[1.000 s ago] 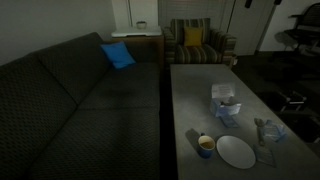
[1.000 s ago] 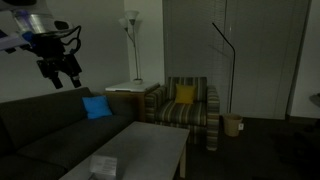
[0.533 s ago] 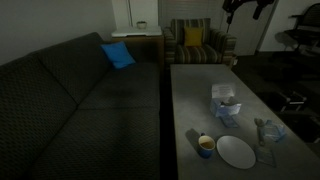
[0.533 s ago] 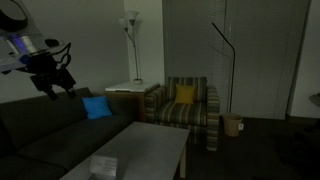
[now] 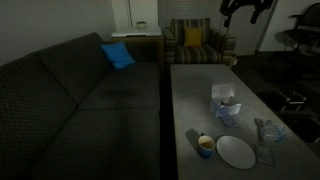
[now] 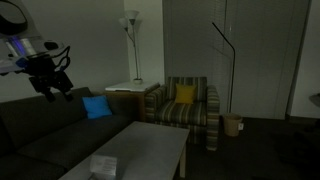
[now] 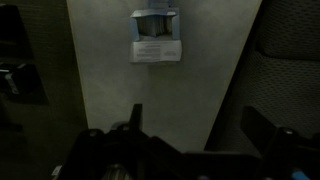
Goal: Pick up the blue cup from the table and put it on the plate.
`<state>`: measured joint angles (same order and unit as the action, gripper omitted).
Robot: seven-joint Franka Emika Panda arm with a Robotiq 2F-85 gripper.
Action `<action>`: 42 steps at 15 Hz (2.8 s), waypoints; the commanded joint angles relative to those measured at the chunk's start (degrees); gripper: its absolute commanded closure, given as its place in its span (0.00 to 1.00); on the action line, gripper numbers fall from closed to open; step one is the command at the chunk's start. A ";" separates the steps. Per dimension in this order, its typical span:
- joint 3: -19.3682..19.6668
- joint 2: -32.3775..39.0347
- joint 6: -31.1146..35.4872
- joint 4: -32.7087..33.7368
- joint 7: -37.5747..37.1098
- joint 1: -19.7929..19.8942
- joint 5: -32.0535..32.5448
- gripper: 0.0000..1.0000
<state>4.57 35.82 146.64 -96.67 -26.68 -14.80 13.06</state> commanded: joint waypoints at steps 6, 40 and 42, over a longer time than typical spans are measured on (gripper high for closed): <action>-4.56 15.64 -3.43 12.37 7.81 0.06 -6.42 0.00; -9.59 43.26 -15.99 40.67 20.93 -0.45 -8.01 0.00; -9.73 44.01 -16.23 41.22 20.88 -0.64 -7.97 0.00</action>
<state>-5.15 79.83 130.41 -55.45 -5.80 -15.43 5.09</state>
